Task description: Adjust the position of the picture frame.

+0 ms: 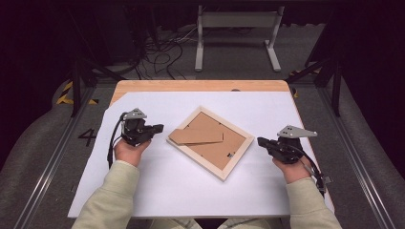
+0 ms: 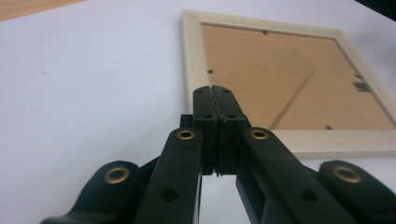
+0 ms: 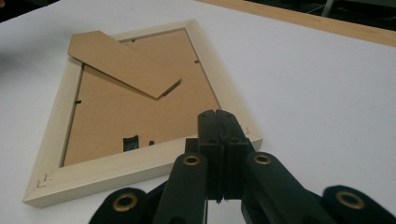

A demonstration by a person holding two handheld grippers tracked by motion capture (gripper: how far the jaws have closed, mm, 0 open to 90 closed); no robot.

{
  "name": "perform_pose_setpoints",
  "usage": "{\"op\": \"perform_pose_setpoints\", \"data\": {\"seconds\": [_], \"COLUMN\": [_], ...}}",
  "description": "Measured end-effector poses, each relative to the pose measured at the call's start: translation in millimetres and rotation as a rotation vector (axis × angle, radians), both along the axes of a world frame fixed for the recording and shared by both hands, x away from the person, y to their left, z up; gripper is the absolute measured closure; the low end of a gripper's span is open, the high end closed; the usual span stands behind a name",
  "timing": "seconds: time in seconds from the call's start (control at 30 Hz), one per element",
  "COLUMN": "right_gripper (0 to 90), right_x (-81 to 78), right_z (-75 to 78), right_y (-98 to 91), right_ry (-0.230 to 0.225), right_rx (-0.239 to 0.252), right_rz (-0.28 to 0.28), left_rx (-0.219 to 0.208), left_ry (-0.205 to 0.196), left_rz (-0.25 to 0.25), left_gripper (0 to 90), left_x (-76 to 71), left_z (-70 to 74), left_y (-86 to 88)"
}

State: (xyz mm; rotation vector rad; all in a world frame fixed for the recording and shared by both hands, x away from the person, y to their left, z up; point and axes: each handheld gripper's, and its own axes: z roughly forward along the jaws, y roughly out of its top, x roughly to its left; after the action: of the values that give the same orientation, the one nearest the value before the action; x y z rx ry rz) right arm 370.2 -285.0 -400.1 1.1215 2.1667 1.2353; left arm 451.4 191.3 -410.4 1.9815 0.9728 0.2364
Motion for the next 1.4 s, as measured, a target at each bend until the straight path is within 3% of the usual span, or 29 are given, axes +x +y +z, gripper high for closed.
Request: {"op": "perform_pose_setpoints", "data": {"seconds": [0.1, 0.17, 0.3, 0.53, 0.7, 0.83, 1.1, 1.4], "right_gripper": [89.6, 89.6, 89.5, 88.3, 88.5, 88.5, 88.5, 87.9], "right_x": [-2.0, -3.3, -6.1, -10.0, -9.8, -8.1, -4.4, 0.9], "right_z": [-1.9, -3.1, -5.0, -7.3, -9.6, -11.1, -10.6, -15.0], "right_y": [0.5, 0.7, -0.3, -4.6, -6.9, -7.5, -13.8, -23.0], "right_ry": [0.006, 0.009, 0.015, 0.021, 0.029, 0.036, 0.034, 0.045], "right_rx": [-0.003, -0.006, -0.007, -0.007, -0.011, -0.021, -0.02, -0.066], "right_rz": [0.003, 0.003, 0.0, -0.004, -0.008, -0.007, -0.021, -0.059], "left_rx": [0.001, -0.002, 0.033, 0.065, 0.109, 0.119, 0.165, 0.214], "left_ry": [0.076, 0.107, 0.151, 0.19, 0.172, 0.187, 0.209, 0.223], "left_rz": [0.07, 0.088, 0.09, 0.052, 0.011, -0.035, -0.189, -0.344], "left_gripper": [89.2, 89.1, 89.0, 86.2, 89.4, 89.7, 89.8, 89.7], "left_x": [11.6, 16.2, 24.8, 33.0, 31.8, 29.9, 17.3, -3.8], "left_z": [-10.8, -15.9, -25.4, -40.3, -43.4, -44.3, -40.7, -37.8], "left_y": [0.9, -0.3, -8.8, -23.6, -29.2, -26.6, -36.6, -53.2]}}
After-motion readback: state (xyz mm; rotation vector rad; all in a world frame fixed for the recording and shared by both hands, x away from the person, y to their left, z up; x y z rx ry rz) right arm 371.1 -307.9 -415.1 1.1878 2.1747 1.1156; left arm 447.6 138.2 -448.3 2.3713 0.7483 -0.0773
